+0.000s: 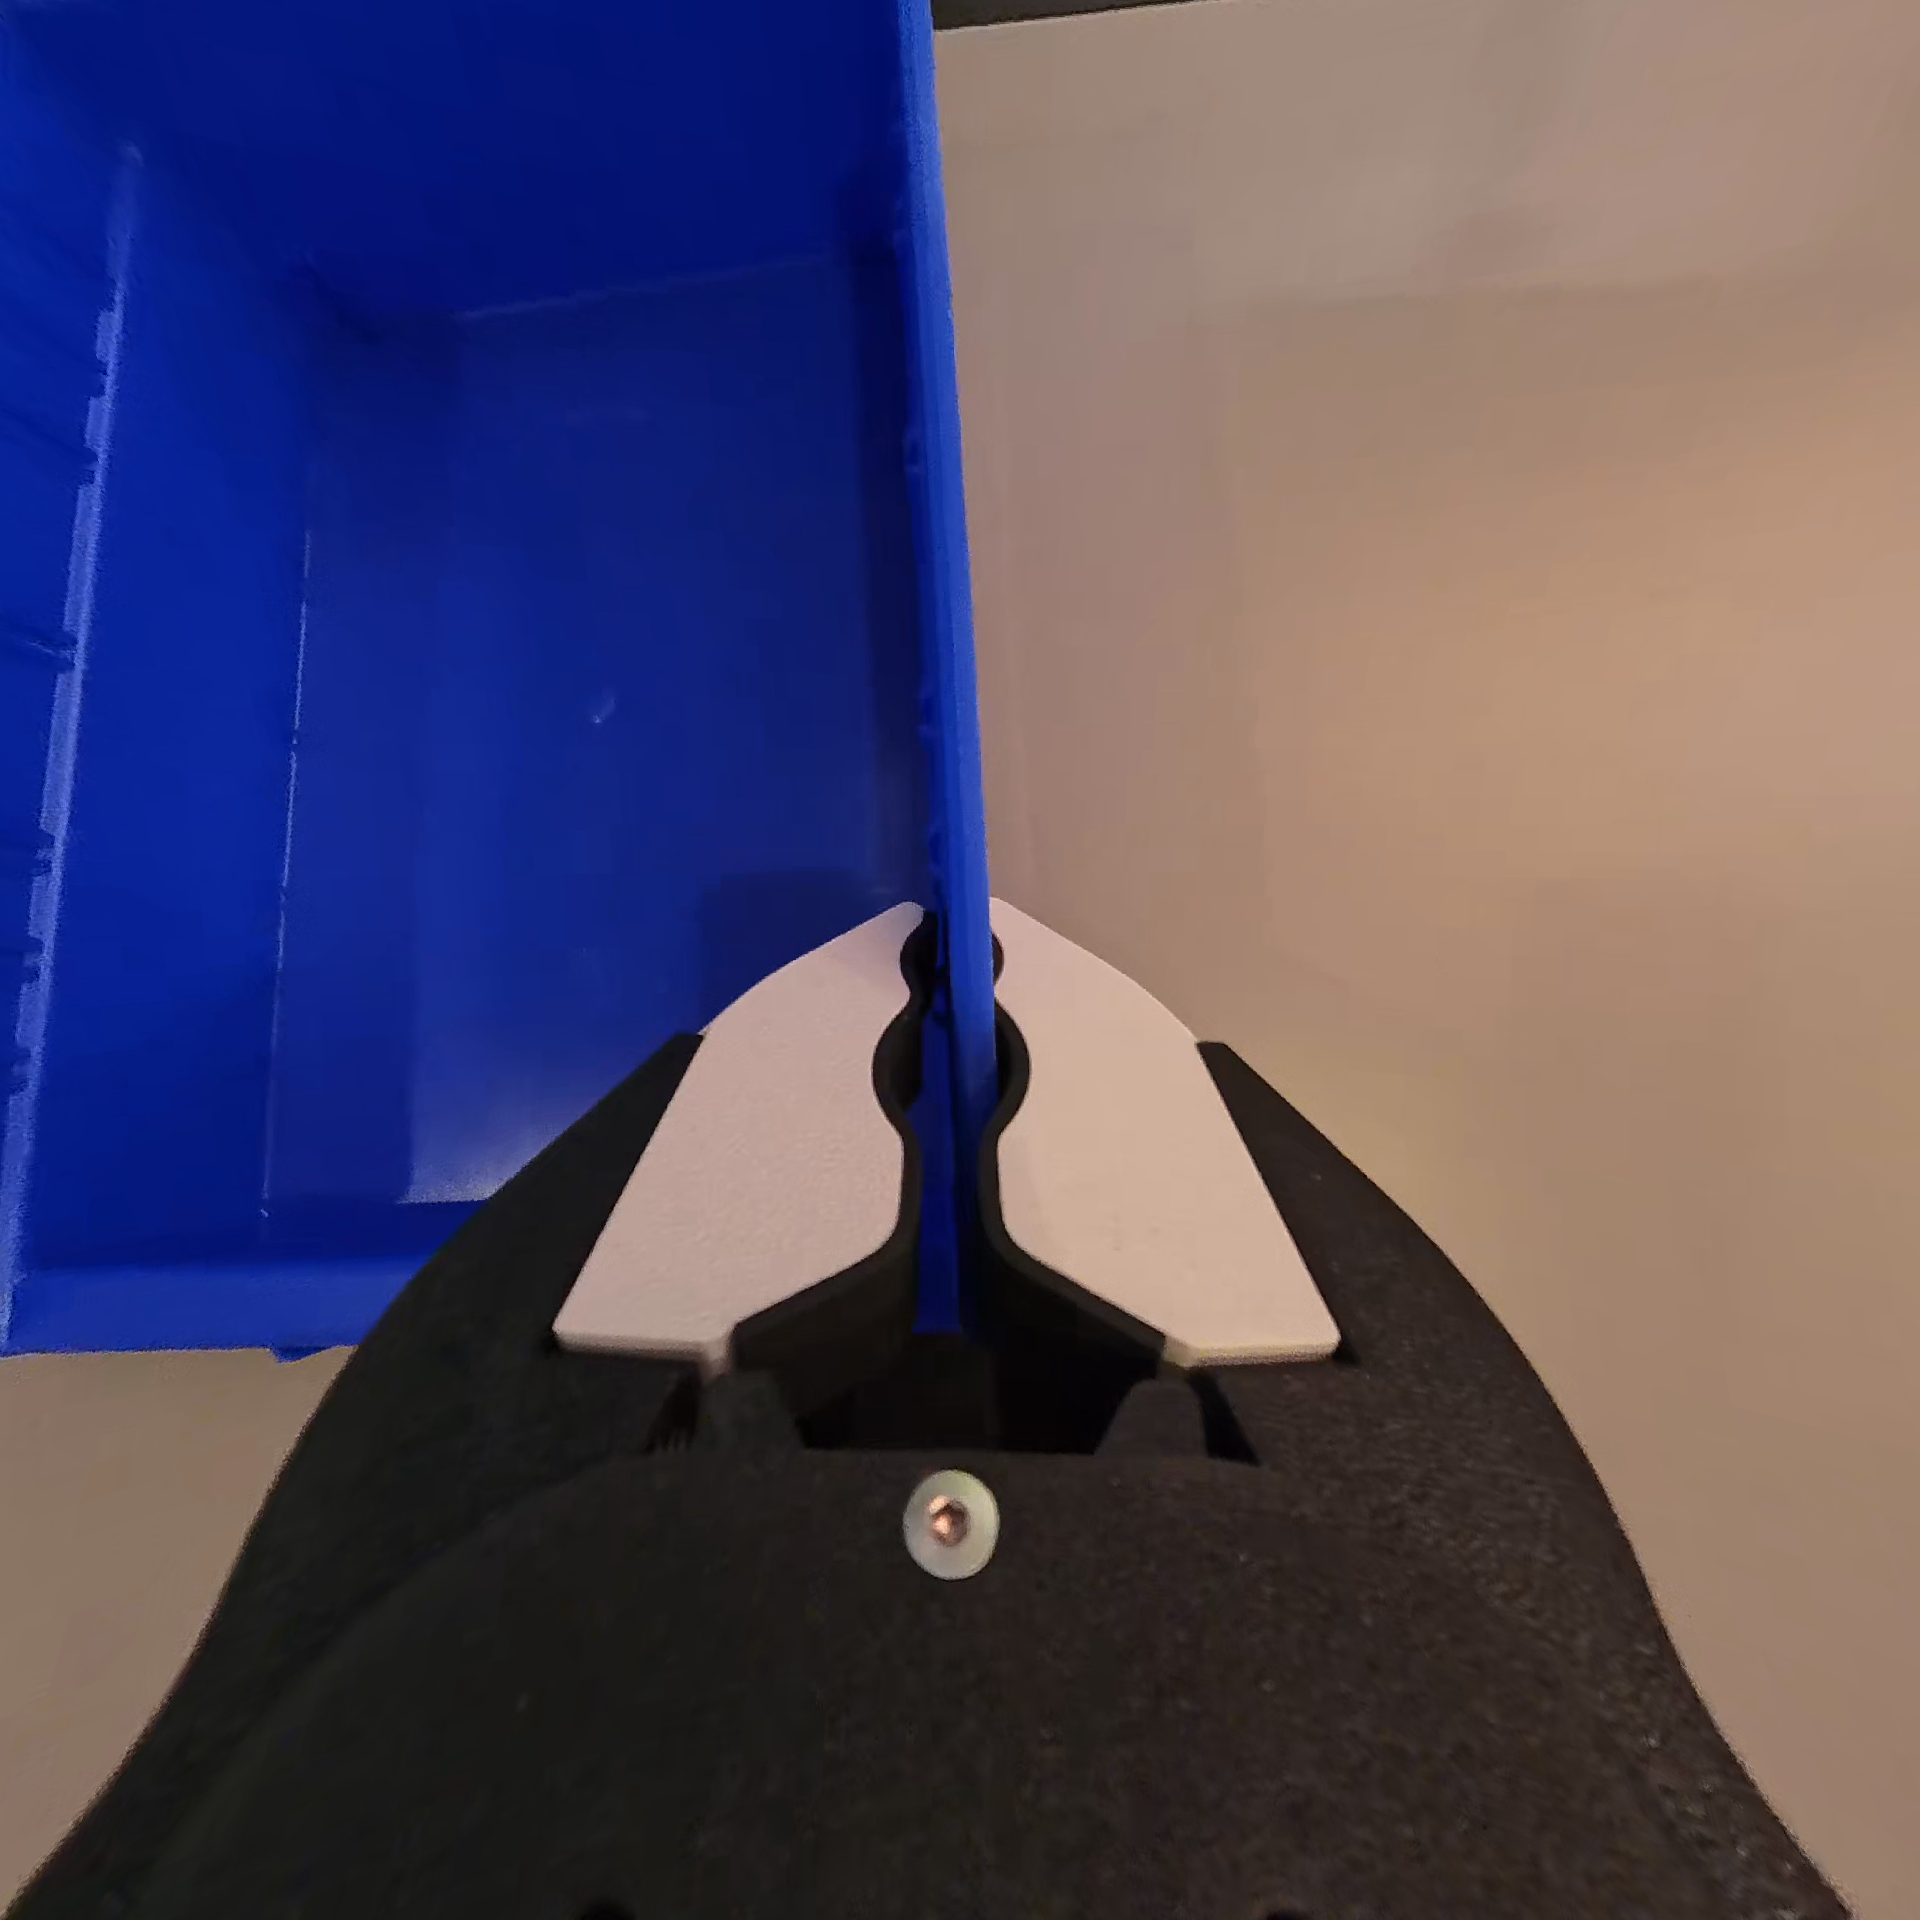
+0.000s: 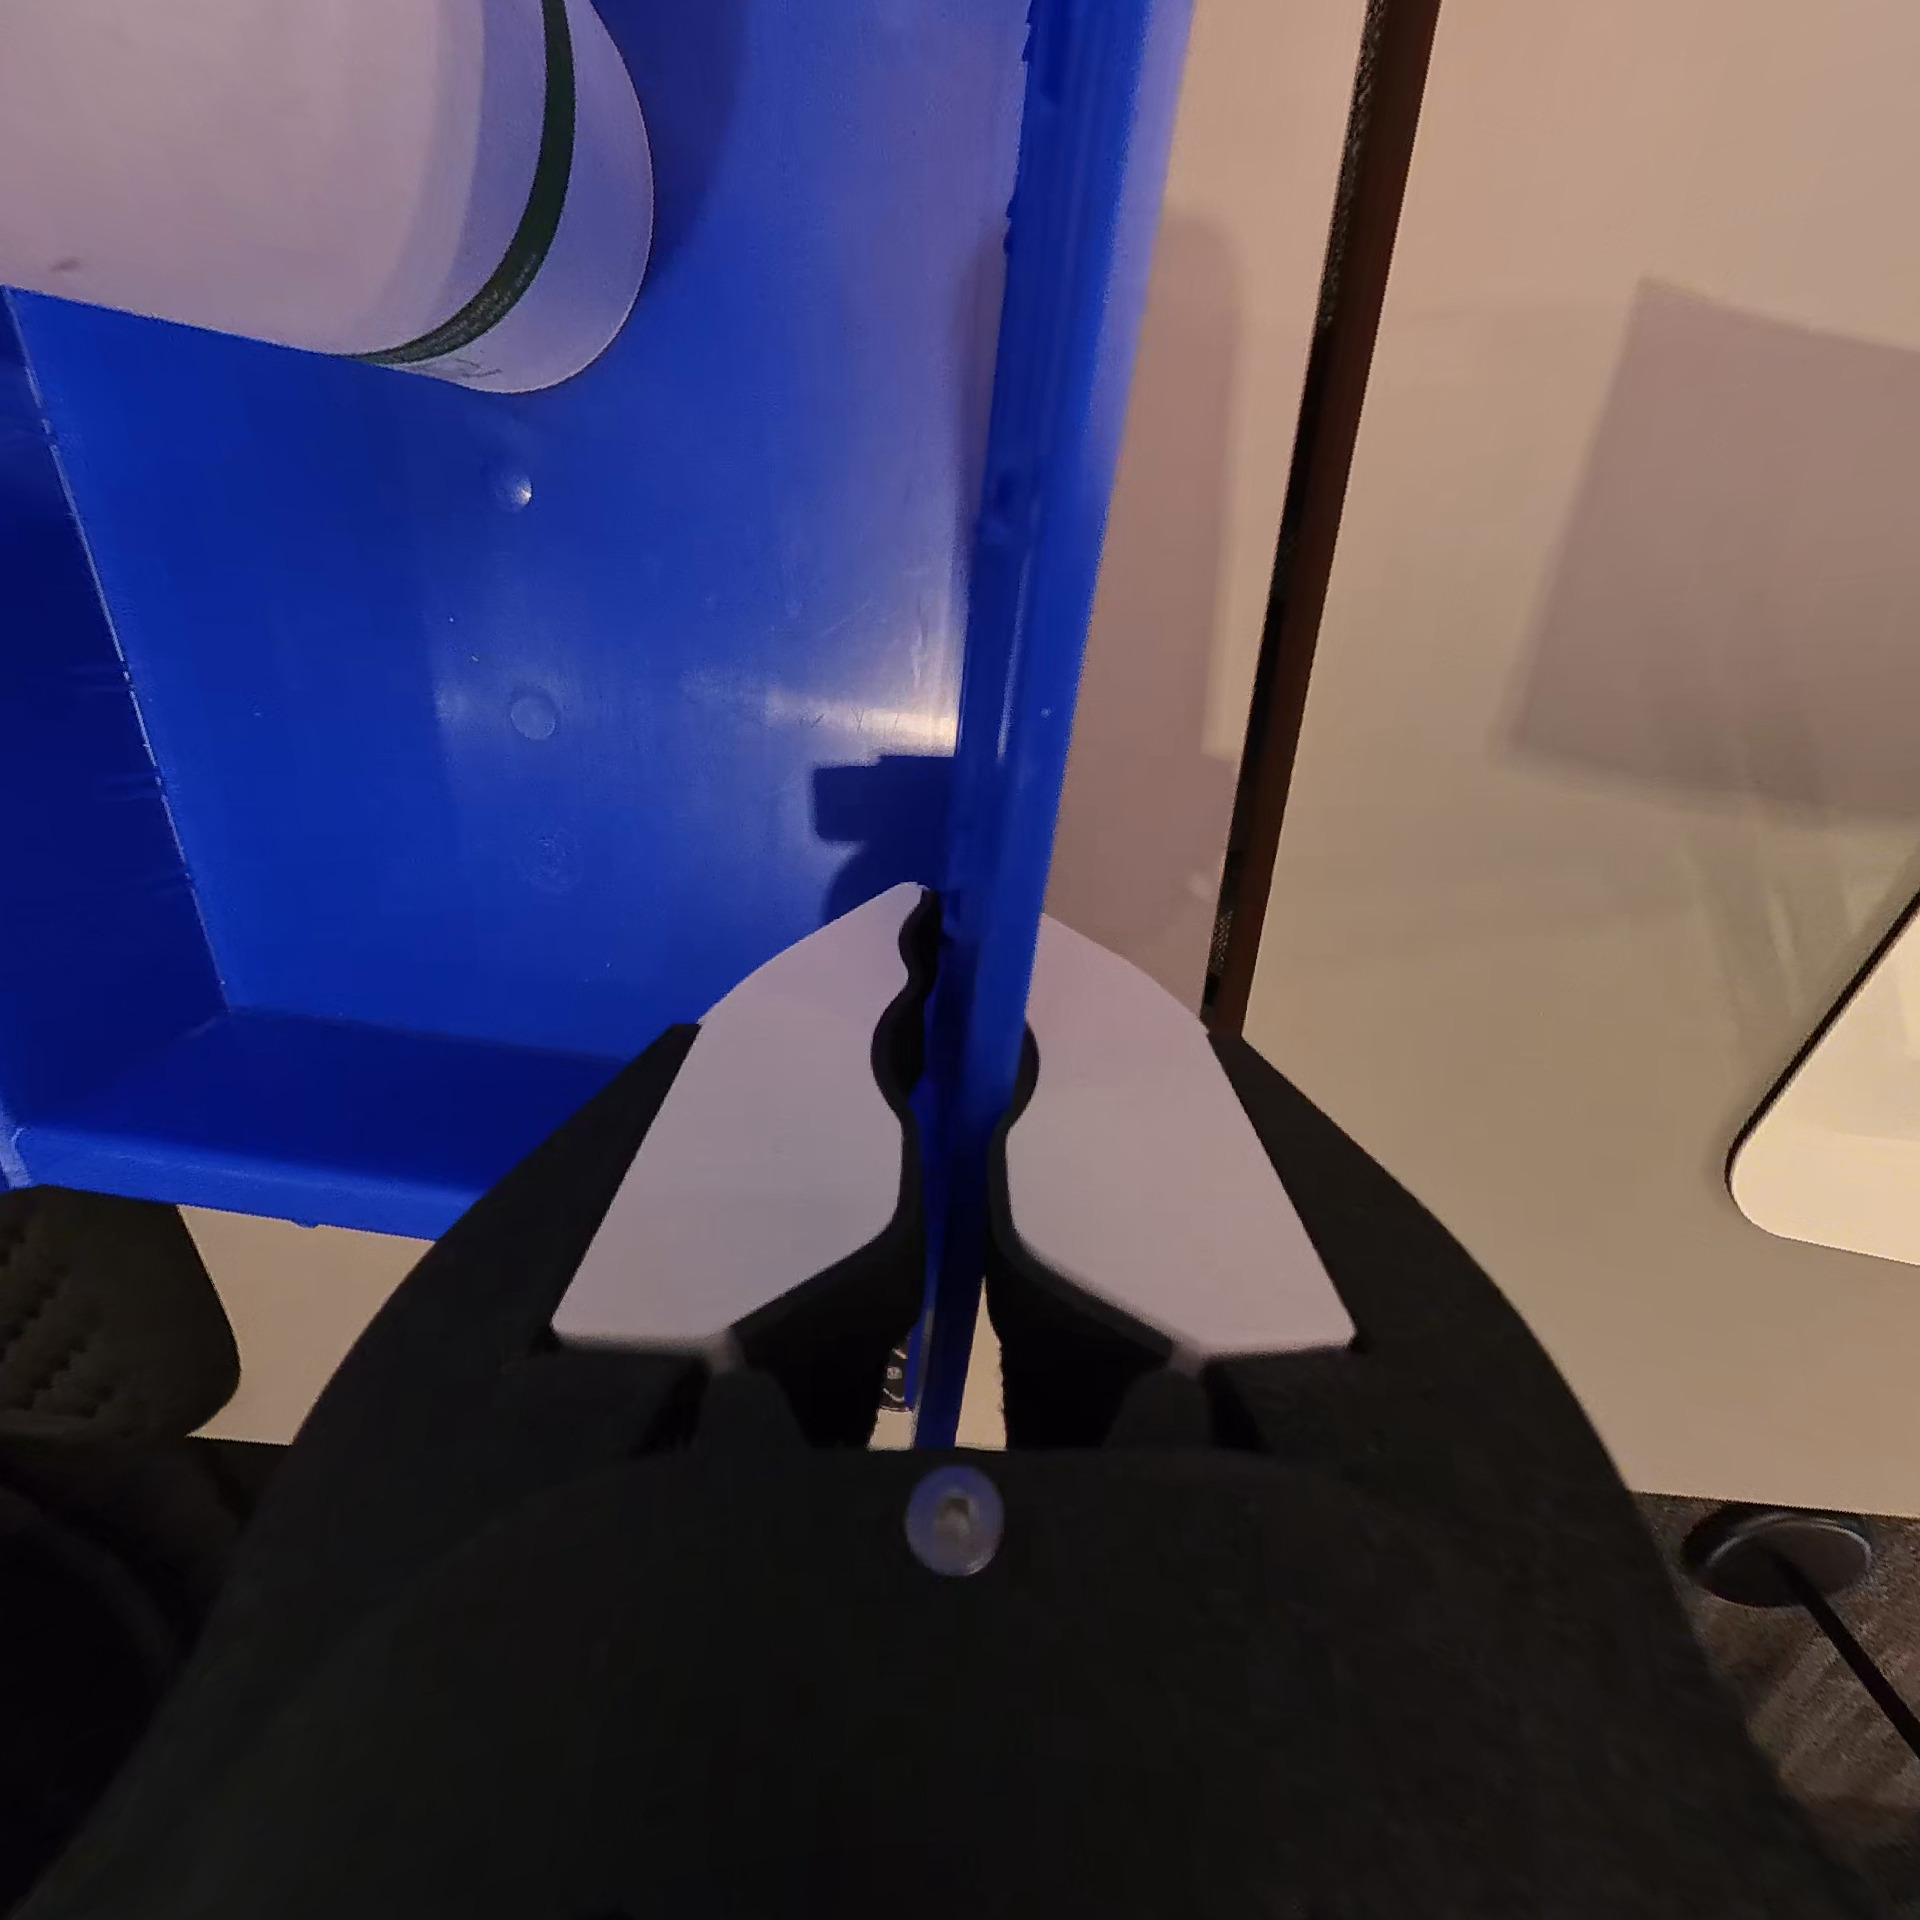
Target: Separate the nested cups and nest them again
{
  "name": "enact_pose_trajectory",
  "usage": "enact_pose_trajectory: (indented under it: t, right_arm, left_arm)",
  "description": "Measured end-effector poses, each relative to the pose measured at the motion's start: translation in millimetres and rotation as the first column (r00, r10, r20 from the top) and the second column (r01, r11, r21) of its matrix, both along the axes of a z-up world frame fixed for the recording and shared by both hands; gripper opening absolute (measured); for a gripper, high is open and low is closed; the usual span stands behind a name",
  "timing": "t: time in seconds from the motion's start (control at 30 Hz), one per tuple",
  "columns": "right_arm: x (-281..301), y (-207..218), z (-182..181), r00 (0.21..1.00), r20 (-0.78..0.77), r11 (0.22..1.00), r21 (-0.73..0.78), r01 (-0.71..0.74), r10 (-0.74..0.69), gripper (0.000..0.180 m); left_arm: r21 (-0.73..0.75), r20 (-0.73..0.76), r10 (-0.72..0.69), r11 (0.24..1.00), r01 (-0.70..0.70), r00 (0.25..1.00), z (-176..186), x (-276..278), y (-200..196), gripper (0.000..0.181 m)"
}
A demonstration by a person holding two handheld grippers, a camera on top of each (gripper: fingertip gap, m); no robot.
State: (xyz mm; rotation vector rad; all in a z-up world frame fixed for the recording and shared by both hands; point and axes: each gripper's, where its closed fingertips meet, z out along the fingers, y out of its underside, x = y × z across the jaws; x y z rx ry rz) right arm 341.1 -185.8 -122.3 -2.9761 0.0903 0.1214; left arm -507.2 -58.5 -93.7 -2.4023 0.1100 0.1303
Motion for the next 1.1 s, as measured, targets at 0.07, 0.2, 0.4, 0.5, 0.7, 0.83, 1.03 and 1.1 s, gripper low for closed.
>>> enact_pose_trajectory:
  t: [0.07, 0.2, 0.4, 0.5, 0.7, 0.83, 1.03, 1.1]
  right_arm:
    - [-1.9, 1.4, 0.2, 1.000, -0.001, 1.000, -0.001, 0.003, -0.003, 0.006]
    - [-11.0, 5.6, 0.5, 1.000, -0.005, 1.000, -0.006, 0.002, -0.002, 0.006]
    - [-30.4, 10.3, 0.5, 0.999, -0.014, 0.999, -0.041, -0.031, 0.030, 0.007]
    - [-28.0, 23.3, 7.1, 1.000, -0.015, 1.000, 0.006, -0.022, 0.022, 0.007]
    - [-11.9, 58.0, 23.7, 0.997, -0.015, 0.991, 0.109, 0.072, -0.071, 0.025]
    - [-14.4, 64.2, 6.5, 0.998, -0.023, 0.997, 0.035, 0.065, -0.064, 0.026]
    - [-16.9, 67.7, -12.0, 0.998, 0.008, 0.996, -0.055, 0.065, -0.065, 0.012]
    - [-28.0, 66.0, -11.5, 0.988, -0.088, 0.989, -0.089, 0.121, -0.129, 0.005]
  left_arm:
    - [-0.003, -0.016, -0.021, 1.000, 0.021, 1.000, -0.2, 15.2, -2.1, 0.004]
    - [0.008, -0.013, -0.057, 0.998, 0.057, 0.998, -0.4, 52.8, -10.5, 0.004]
    - [0.012, -0.030, -0.154, 0.988, 0.155, 0.988, -0.8, 112.4, -23.5, 0.005]
    - [0.010, -0.048, -0.203, 0.979, 0.204, 0.978, -1.0, 141.5, -32.0, 0.005]
    - [0.010, -0.127, -0.311, 0.949, 0.315, 0.942, -1.1, 202.7, -51.6, 0.005]
    - [0.004, -0.164, -0.372, 0.926, 0.378, 0.913, -1.1, 242.4, -61.7, 0.006]
    - [-0.001, -0.176, -0.472, 0.878, 0.479, 0.864, -2.8, 299.8, -74.0, 0.014]
    - [-0.008, -0.190, -0.492, 0.866, 0.500, 0.850, -3.2, 314.0, -75.5, 0.016]
